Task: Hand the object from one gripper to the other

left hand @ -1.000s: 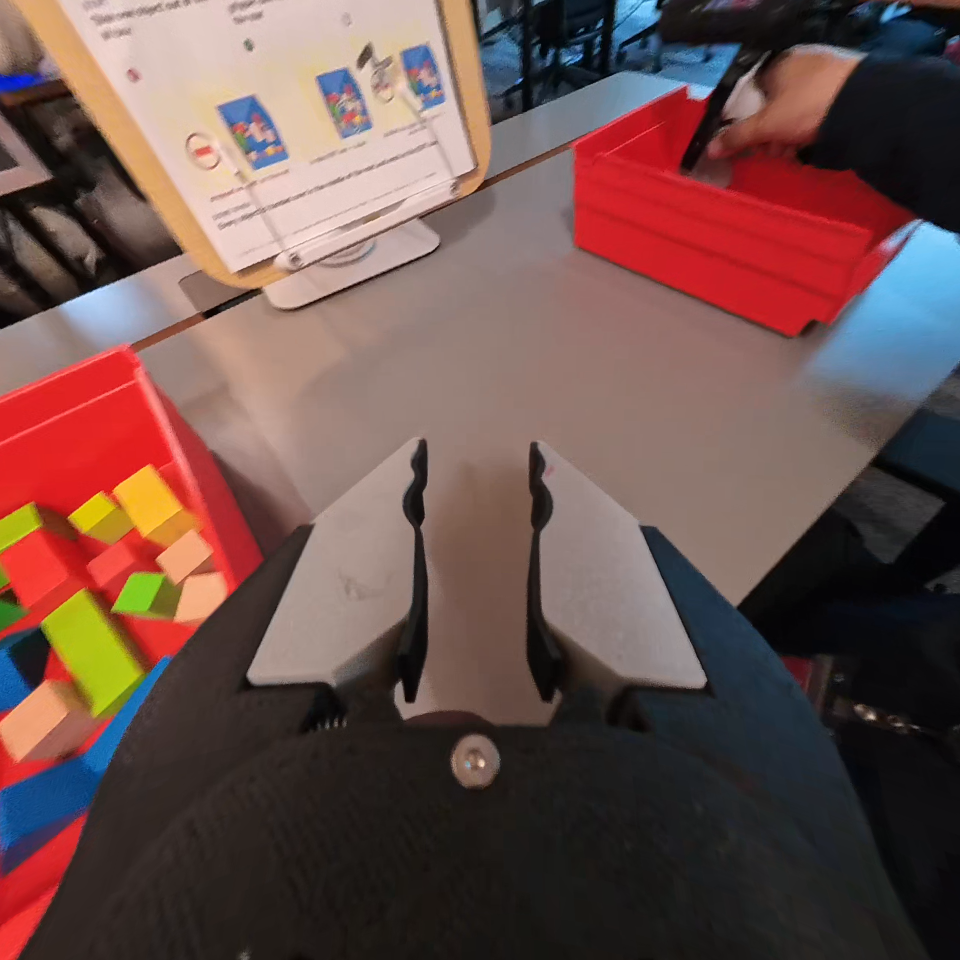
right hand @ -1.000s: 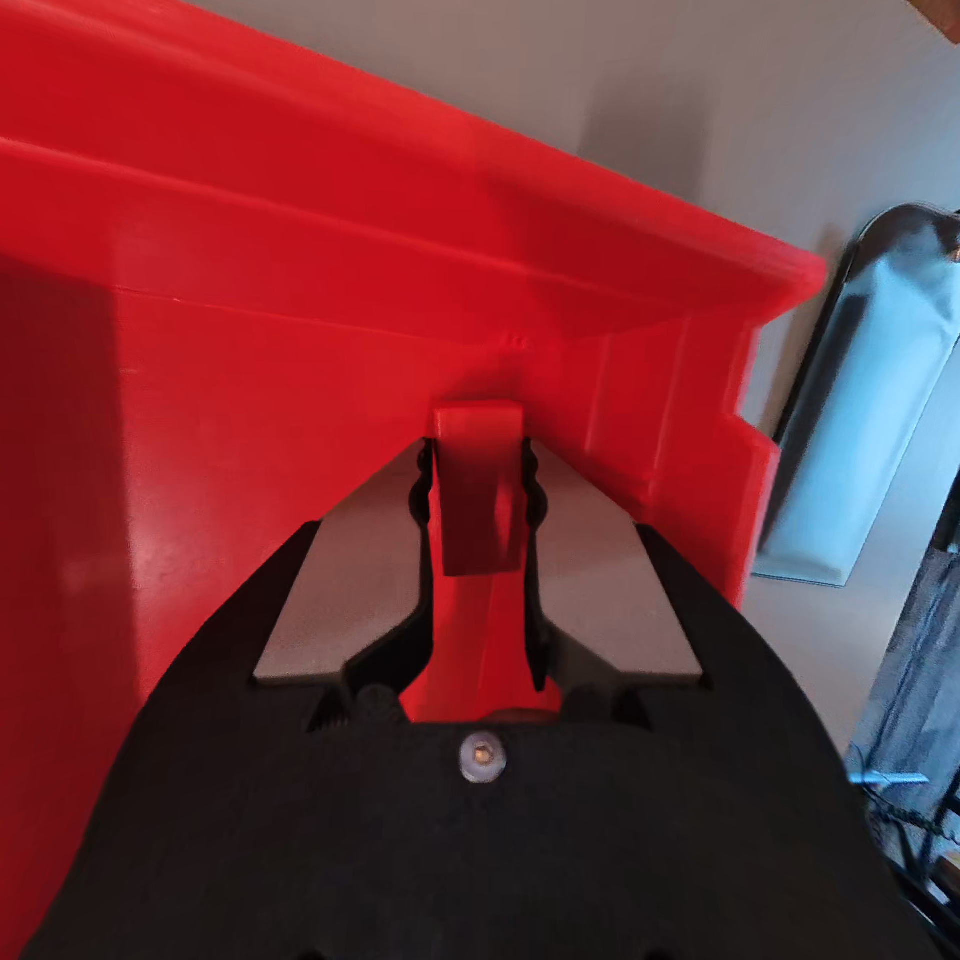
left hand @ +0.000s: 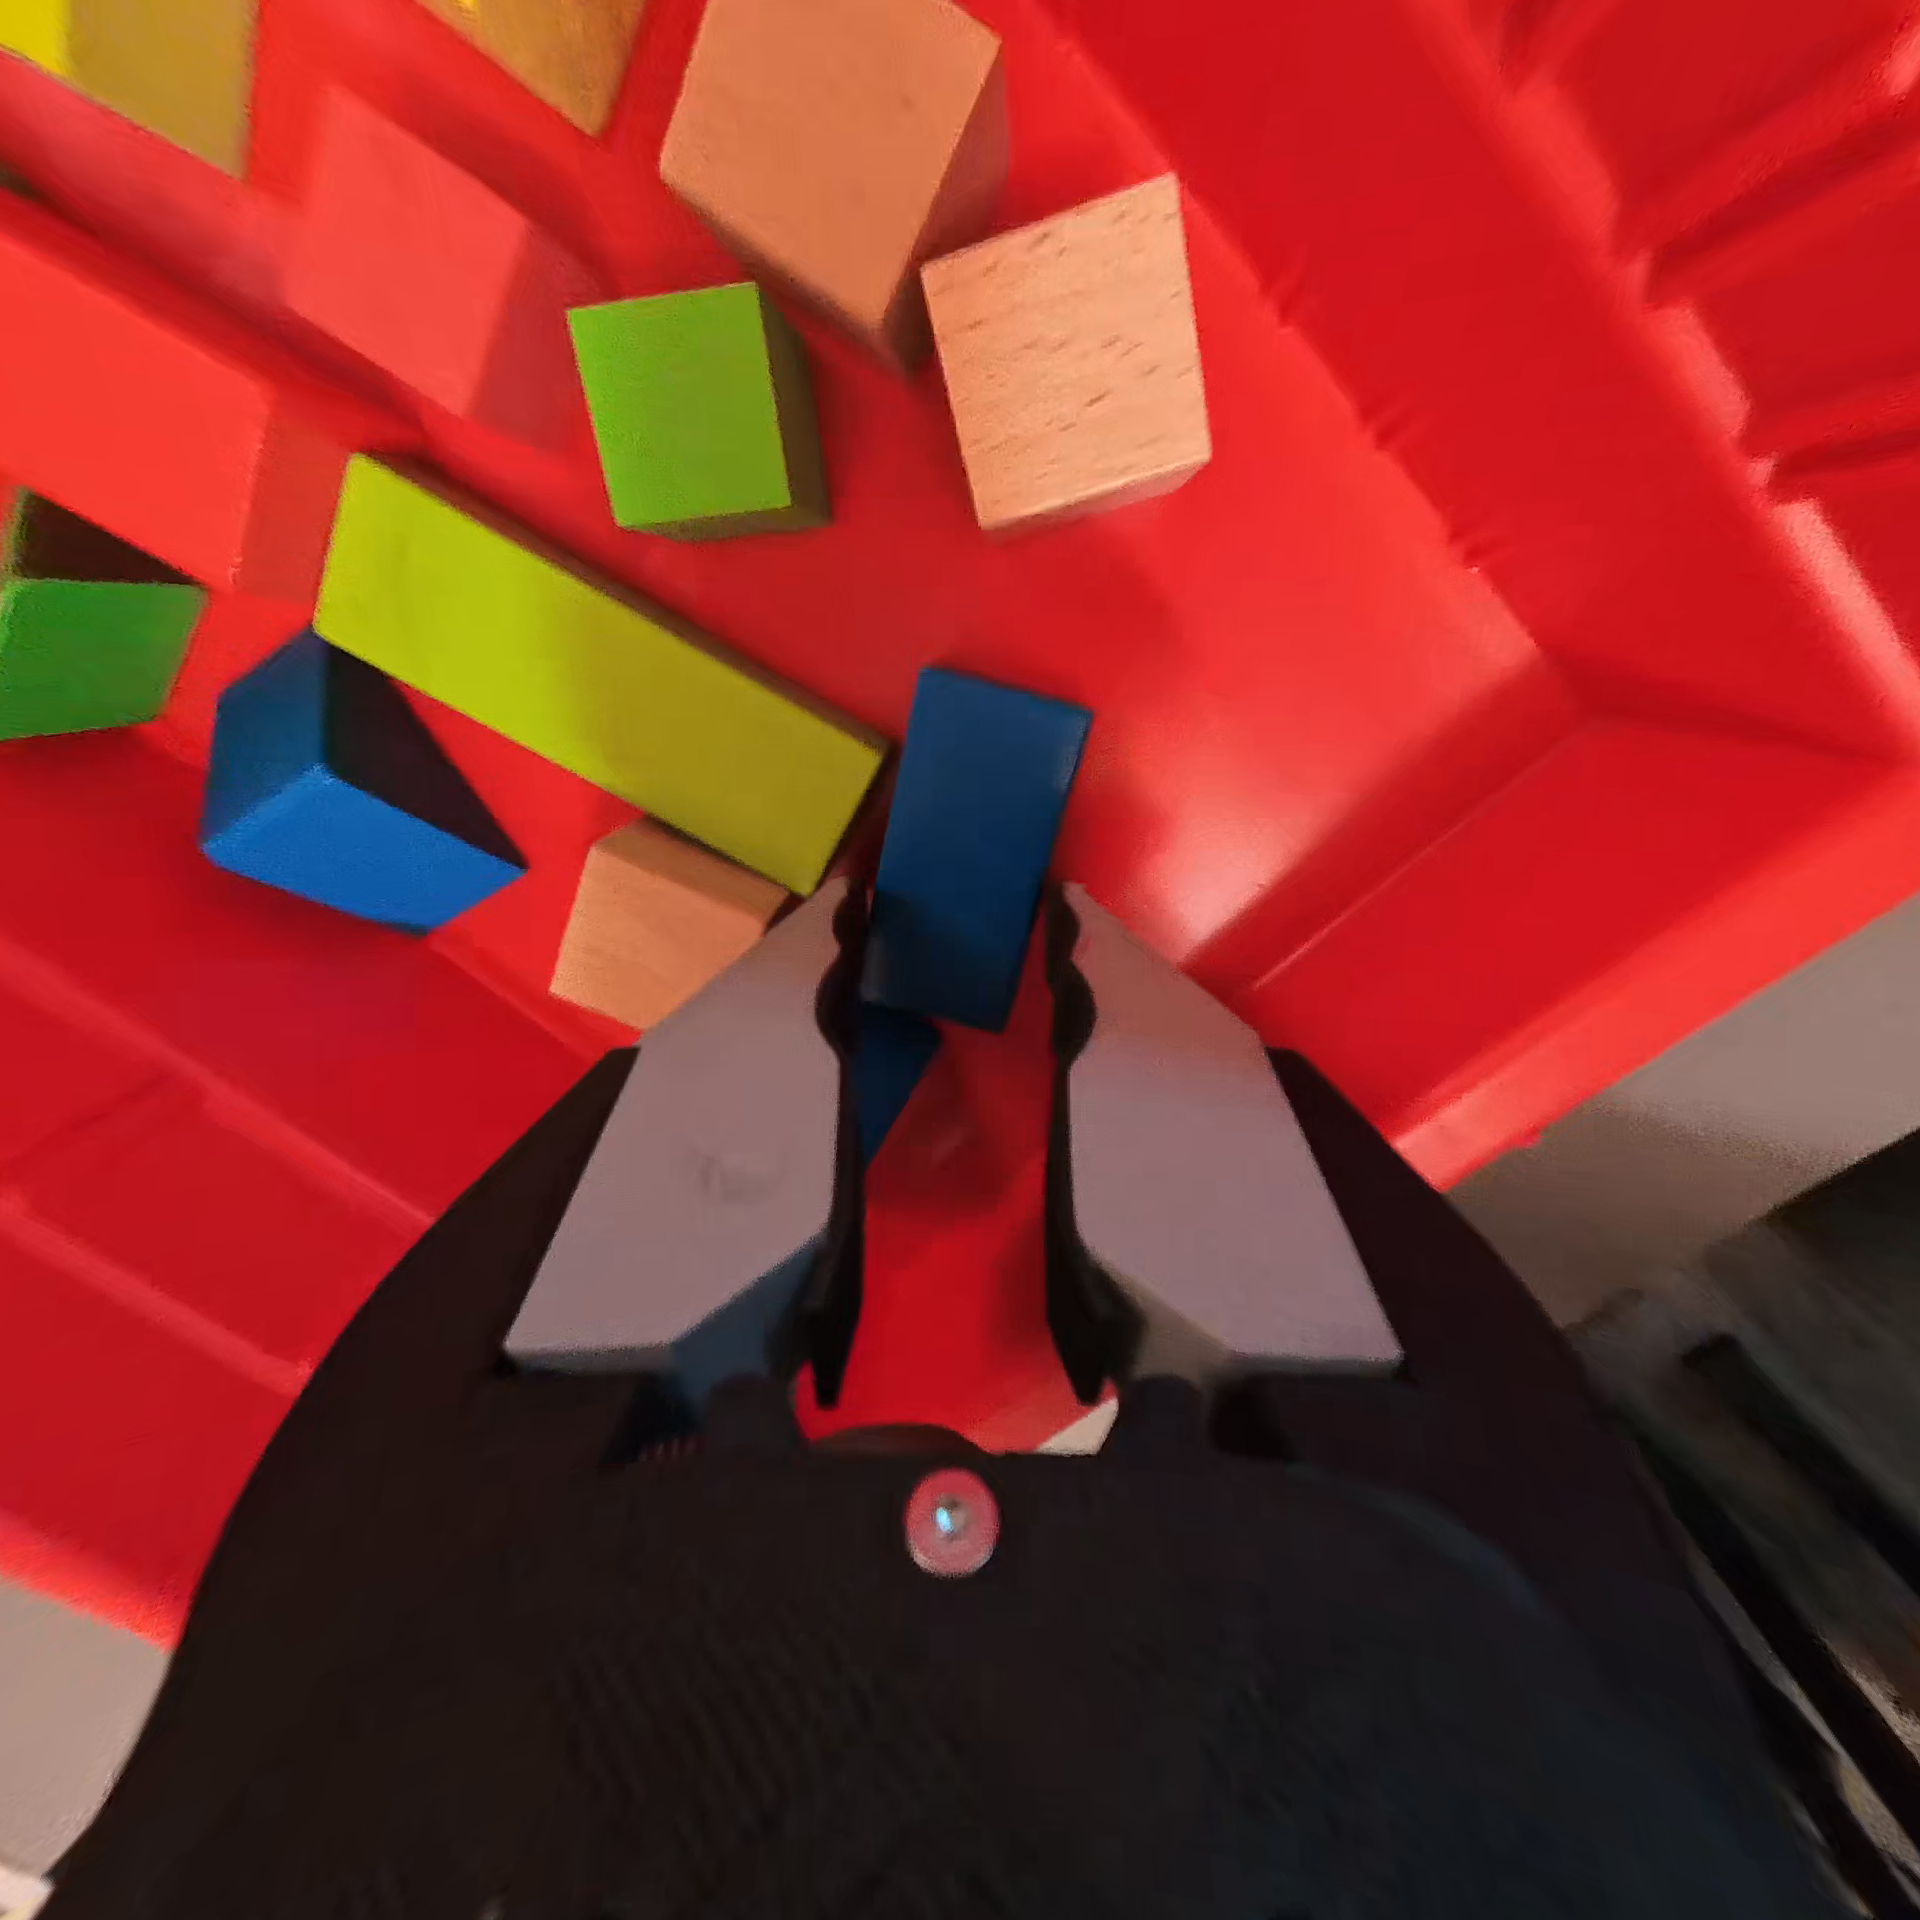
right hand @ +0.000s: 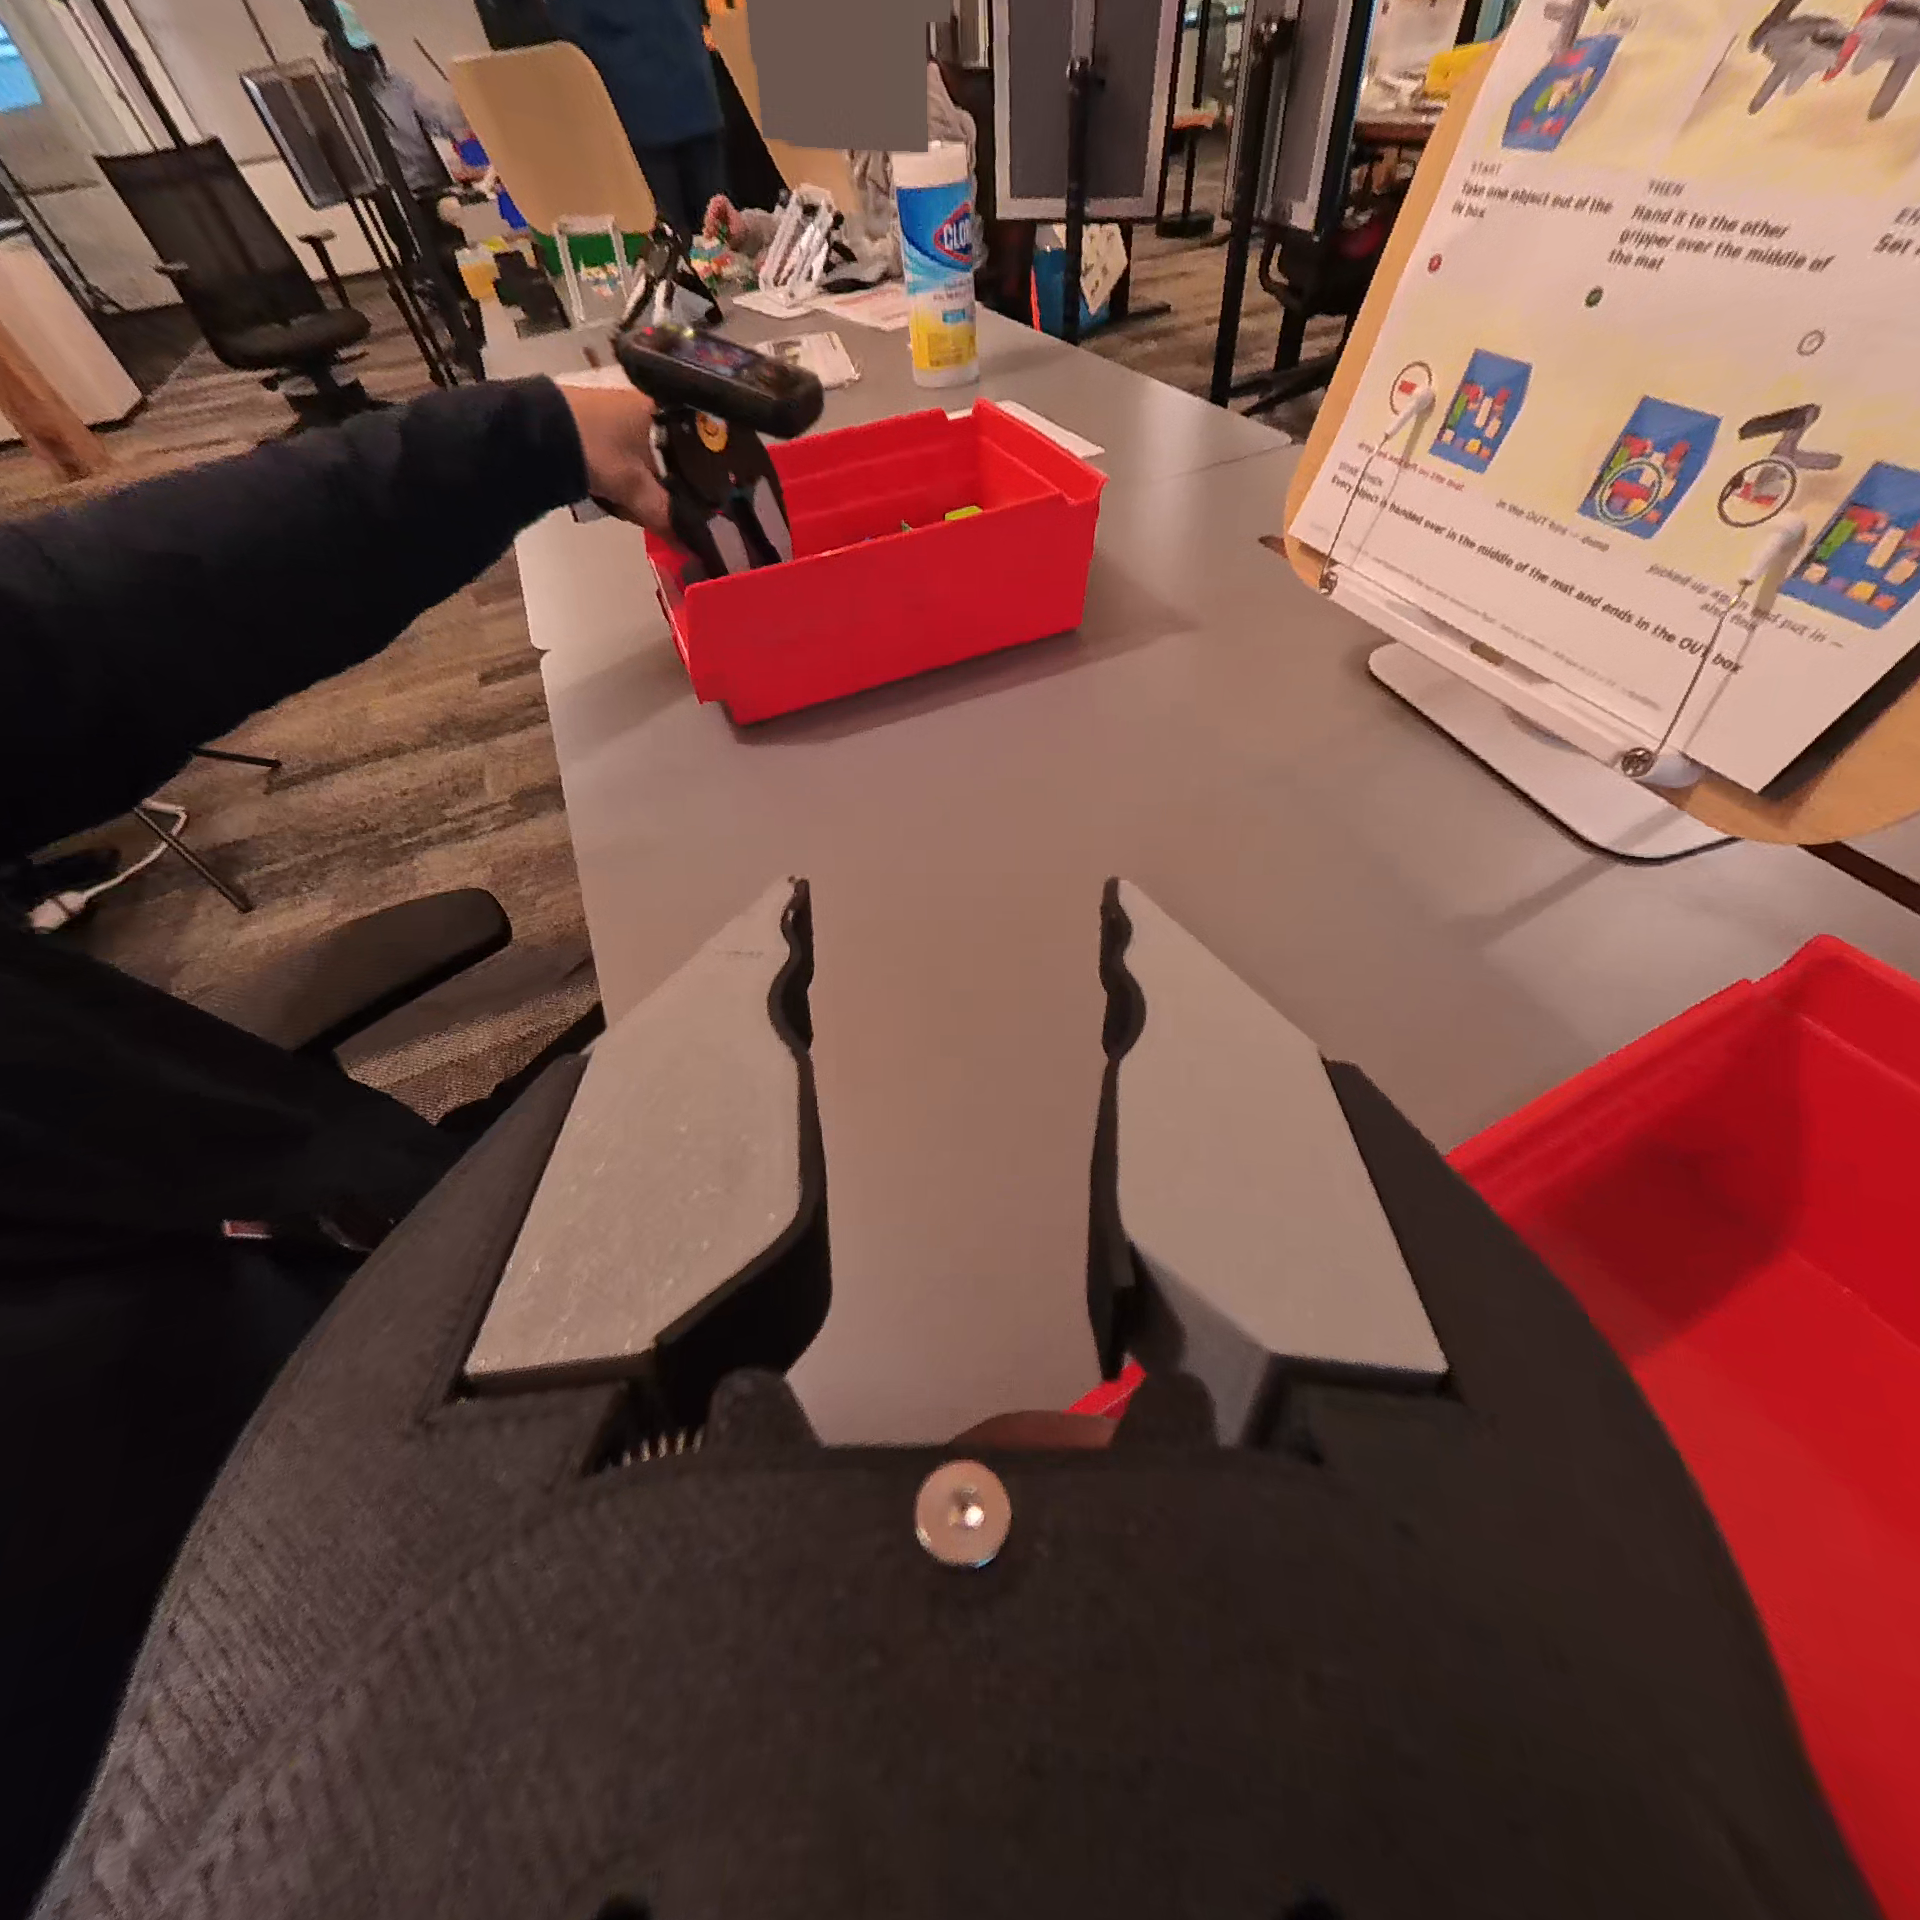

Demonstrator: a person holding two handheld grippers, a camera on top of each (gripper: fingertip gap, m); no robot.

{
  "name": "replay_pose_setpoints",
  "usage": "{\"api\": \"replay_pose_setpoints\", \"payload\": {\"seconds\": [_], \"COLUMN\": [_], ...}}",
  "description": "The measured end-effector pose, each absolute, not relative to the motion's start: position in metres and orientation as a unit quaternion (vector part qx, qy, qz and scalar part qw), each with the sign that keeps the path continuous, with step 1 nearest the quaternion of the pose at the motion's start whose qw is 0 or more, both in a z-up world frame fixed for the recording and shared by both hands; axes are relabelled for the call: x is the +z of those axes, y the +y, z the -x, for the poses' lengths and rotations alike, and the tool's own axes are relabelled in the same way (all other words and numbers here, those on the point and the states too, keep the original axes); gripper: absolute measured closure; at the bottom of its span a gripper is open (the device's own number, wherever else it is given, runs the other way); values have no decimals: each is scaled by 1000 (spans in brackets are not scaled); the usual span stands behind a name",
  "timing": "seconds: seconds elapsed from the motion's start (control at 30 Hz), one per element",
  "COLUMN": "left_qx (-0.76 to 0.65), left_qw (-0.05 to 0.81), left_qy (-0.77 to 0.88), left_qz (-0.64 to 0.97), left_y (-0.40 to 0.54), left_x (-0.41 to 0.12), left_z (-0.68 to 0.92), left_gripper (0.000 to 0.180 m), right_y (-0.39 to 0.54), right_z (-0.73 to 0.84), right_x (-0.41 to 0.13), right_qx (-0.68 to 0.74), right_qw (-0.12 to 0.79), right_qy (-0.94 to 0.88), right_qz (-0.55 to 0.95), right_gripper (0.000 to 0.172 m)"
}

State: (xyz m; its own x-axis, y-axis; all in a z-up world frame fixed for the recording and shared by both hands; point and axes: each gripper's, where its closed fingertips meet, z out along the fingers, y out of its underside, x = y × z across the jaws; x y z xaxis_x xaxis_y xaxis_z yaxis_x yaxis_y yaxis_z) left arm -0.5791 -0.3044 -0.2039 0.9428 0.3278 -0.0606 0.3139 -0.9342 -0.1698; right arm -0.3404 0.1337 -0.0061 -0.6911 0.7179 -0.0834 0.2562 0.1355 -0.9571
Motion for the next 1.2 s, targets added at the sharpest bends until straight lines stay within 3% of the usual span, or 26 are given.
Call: {"api": "replay_pose_setpoints", "payload": {"seconds": [0.27,0.33,0.43,0.53,0.6,0.63,0.77,0.93,1.2], "left_qx": [28,59,113,180,144,131,20,-160,-203], "left_qw": [39,69,271,485,632,662,718,719,725], "left_qy": [-134,-123,-156,-168,-143,-133,-75,22,66], "left_qz": [990,988,943,839,748,726,692,676,655], "left_y": [-304,-301,-272,-247,-213,-195,-103,-21,13], "left_x": [-205,-198,-144,-58,-1,12,19,1,2], "left_z": [578,582,595,587,546,526,432,334,310], "left_gripper": [153,153,153,152,154,153,153,154,154], "right_y": [129,124,115,104,88,78,45,22,15], "right_z": [335,332,327,327,326,325,327,308,307], "right_x": [-6,-5,-8,-8,-4,-2,0,12,25], "right_qx": [568,572,571,566,578,587,592,620,682], "right_qw": [196,192,180,184,178,171,187,163,103], "right_qy": [-731,-733,-740,-747,-745,-743,-745,-735,-688], "right_qz": [322,314,307,298,281,272,242,221,227], "right_gripper": [121,122,121,122,122,122,122,120,122]}}
